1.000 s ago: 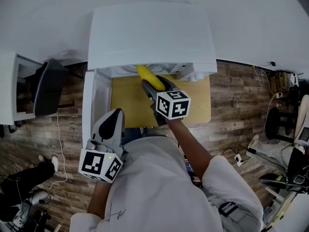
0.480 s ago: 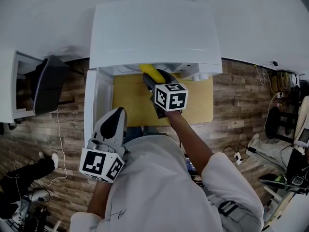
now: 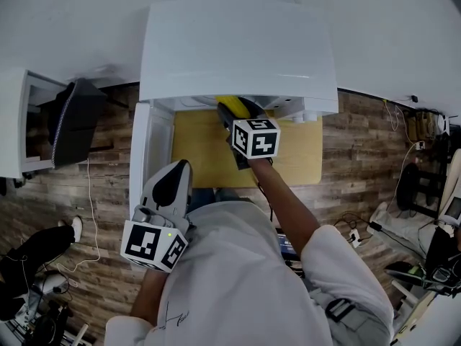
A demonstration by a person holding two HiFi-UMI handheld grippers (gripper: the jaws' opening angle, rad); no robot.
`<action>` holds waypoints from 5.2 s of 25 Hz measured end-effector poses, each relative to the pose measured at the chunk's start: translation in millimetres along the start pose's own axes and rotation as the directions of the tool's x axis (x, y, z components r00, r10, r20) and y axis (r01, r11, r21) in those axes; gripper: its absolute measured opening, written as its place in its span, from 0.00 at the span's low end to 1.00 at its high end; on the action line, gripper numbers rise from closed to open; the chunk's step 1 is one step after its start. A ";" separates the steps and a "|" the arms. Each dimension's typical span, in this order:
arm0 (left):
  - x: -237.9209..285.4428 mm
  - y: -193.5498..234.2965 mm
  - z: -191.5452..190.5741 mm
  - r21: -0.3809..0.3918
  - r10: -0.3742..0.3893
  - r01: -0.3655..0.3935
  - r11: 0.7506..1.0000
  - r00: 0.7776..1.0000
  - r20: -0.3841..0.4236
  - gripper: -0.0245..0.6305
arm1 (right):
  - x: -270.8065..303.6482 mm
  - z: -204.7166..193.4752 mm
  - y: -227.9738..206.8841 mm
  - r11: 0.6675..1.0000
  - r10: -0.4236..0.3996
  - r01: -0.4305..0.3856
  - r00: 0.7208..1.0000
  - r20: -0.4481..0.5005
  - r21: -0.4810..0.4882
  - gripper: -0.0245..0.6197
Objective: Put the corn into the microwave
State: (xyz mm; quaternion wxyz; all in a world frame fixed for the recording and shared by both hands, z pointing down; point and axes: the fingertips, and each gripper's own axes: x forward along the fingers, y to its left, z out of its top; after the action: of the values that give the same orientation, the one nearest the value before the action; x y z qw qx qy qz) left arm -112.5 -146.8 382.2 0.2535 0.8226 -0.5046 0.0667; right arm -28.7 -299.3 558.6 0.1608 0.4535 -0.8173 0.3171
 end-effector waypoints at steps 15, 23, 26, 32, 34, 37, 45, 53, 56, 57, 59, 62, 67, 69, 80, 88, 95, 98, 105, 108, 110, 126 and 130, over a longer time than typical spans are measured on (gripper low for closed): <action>3.6 6.3 -0.5 -0.013 -0.007 0.006 1.000 1.000 -0.013 0.03 | 29.2 0.1 -9.8 0.996 -0.055 0.054 0.998 -0.016 -0.067 0.45; 6.9 10.8 -0.2 -0.018 -0.008 0.008 1.000 1.000 -0.020 0.03 | 42.0 5.1 -12.6 0.989 -0.083 0.082 0.997 0.000 -0.121 0.45; 8.3 11.7 -0.5 -0.020 -0.011 0.011 1.000 1.000 -0.023 0.03 | 47.3 7.7 -13.7 0.986 -0.092 0.092 0.996 0.006 -0.140 0.45; 9.3 14.3 -0.8 -0.031 -0.012 0.011 0.999 1.000 -0.026 0.03 | 55.7 13.4 -16.8 0.980 -0.106 0.108 0.994 0.020 -0.169 0.45; 8.7 15.4 -0.4 -0.025 -0.007 0.007 1.000 1.000 -0.028 0.03 | 58.1 15.5 -17.5 0.978 -0.111 0.114 0.994 0.024 -0.174 0.45; 8.2 16.6 0.6 -0.008 0.000 0.000 1.000 0.999 -0.032 0.03 | 61.3 18.8 -18.1 0.976 -0.118 0.121 0.993 0.028 -0.184 0.45; 9.3 18.5 0.1 -0.021 -0.005 0.004 1.000 0.999 -0.038 0.03 | 70.5 23.4 -20.3 0.968 -0.135 0.140 0.990 0.039 -0.208 0.45; 9.4 20.0 0.7 -0.027 -0.001 0.000 1.000 0.999 -0.038 0.03 | 77.8 21.5 -23.3 0.954 -0.160 0.163 0.987 0.033 -0.252 0.45; 9.6 20.2 0.5 -0.027 -0.001 0.000 1.000 0.999 -0.038 0.03 | 78.2 22.2 -24.3 0.939 -0.179 0.180 0.983 0.033 -0.293 0.45; 9.4 20.1 0.2 -0.027 -0.002 0.001 1.000 0.999 -0.038 0.03 | 78.0 22.4 -24.8 0.931 -0.189 0.190 0.981 0.033 -0.311 0.45; 9.4 19.7 0.2 -0.027 -0.004 0.003 1.000 0.999 -0.038 0.03 | 78.5 21.8 -26.1 0.917 -0.212 0.208 0.977 0.025 -0.340 0.45; 9.7 18.9 1.3 -0.025 -0.005 0.005 1.000 0.999 -0.035 0.03 | 80.7 20.9 -27.6 0.912 -0.228 0.215 0.974 0.004 -0.350 0.45; 7.6 17.2 1.7 -0.022 -0.008 0.008 1.000 1.000 -0.030 0.03 | 78.9 17.8 -24.5 0.924 -0.206 0.191 0.978 -0.012 -0.330 0.46; 7.4 16.0 1.7 -0.022 -0.010 0.009 1.000 1.000 -0.027 0.03 | 76.7 17.0 -24.4 0.928 -0.200 0.185 0.980 -0.012 -0.323 0.47; 7.7 8.1 1.7 -0.017 -0.021 0.021 1.000 1.000 -0.016 0.03 | 60.8 22.5 -18.0 0.953 -0.140 0.144 0.990 0.036 -0.265 0.47; 6.9 3.1 2.5 -0.014 -0.021 0.021 1.000 1.000 -0.005 0.03 | 46.0 24.3 -17.5 0.963 -0.123 0.133 0.991 0.054 -0.234 0.42; 9.3 -1.8 3.2 -0.012 -0.023 0.023 1.000 1.000 0.003 0.03 | 30.5 24.3 -19.7 0.970 -0.124 0.134 0.990 0.059 -0.202 0.37; 9.6 -3.4 3.2 -0.012 -0.024 0.024 1.000 1.000 0.005 0.03 | 23.4 23.3 -19.4 0.971 -0.122 0.131 0.991 0.058 -0.201 0.35; 8.3 -10.7 2.5 -0.008 -0.030 0.030 1.000 1.000 0.010 0.03 | 2.6 23.7 -20.7 0.979 -0.124 0.135 0.989 0.077 -0.155 0.28; 7.8 -16.0 1.5 -0.003 -0.037 0.037 0.999 0.999 0.011 0.03 | -4.1 24.3 -20.4 0.981 -0.120 0.131 0.989 0.083 -0.140 0.26; 7.3 -18.6 0.6 -0.001 -0.040 0.040 0.999 0.999 0.012 0.03 | -8.4 24.2 -19.7 0.983 -0.116 0.128 0.989 0.087 -0.135 0.25; 0.4 -21.9 -3.5 -0.014 -0.018 0.018 1.000 0.999 0.048 0.03 | -57.1 18.2 -19.3 0.987 -0.109 0.119 0.989 0.100 -0.108 0.19; -1.8 -23.8 -4.7 -0.013 -0.017 0.018 1.000 0.999 0.051 0.03 | -70.2 13.8 -17.9 0.988 -0.109 0.118 0.989 0.097 -0.100 0.16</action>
State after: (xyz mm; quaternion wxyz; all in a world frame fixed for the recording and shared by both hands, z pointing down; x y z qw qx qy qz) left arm -92.1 -134.4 377.3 0.2466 0.8267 -0.5042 0.0401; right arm 24.5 -270.5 516.4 0.1647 0.5043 -0.8122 0.2427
